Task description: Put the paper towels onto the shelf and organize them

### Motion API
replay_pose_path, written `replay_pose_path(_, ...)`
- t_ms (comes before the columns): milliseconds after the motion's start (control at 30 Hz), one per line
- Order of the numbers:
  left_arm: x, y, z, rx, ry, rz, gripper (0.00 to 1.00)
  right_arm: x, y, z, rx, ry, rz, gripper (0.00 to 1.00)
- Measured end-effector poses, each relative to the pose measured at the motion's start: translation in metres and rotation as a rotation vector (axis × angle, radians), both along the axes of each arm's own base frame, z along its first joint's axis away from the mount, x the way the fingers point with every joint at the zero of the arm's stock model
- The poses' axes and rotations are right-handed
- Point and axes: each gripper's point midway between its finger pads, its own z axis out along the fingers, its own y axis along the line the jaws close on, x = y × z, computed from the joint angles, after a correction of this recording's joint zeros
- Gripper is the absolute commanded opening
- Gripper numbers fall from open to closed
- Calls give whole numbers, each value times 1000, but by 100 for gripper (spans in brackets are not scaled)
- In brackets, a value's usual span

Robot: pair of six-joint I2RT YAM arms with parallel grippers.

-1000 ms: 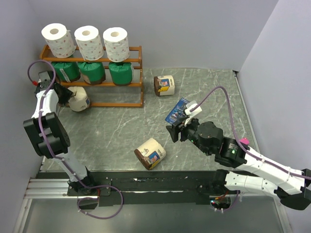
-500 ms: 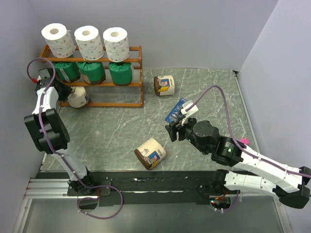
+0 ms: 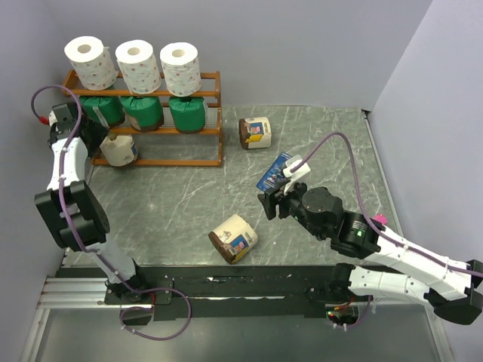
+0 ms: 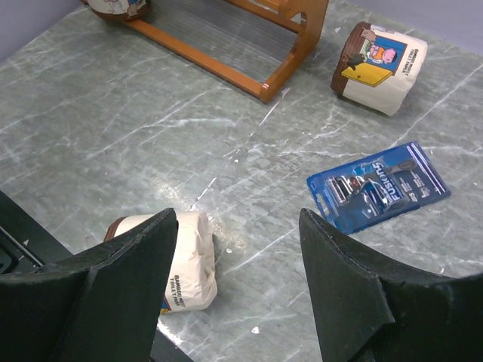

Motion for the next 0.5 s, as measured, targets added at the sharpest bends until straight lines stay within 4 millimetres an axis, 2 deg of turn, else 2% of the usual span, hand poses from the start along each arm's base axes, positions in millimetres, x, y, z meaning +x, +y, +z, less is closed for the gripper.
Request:
replay_pose_path(100,-11,-7,8,4,-23,-18,62,-2,-4,3,10,-3,-2,73)
replay_pose_path(167,-19,-15,5,0,-29,-41,55,-3,-6,6,22,-6,-3,73)
replay_pose_path(300,-31,-34,-16,-29,-6,-92,49,-6,-9,12,51,-9,-3,73)
replay_pose_path(433,-32,-58,-36,-59,26,-148,45,-7,-9,12,58,-6,2,73)
replay_pose_path(500,-27,-65,-39,-61,23,-168,42,-7,-8,12,59,-5,5,73)
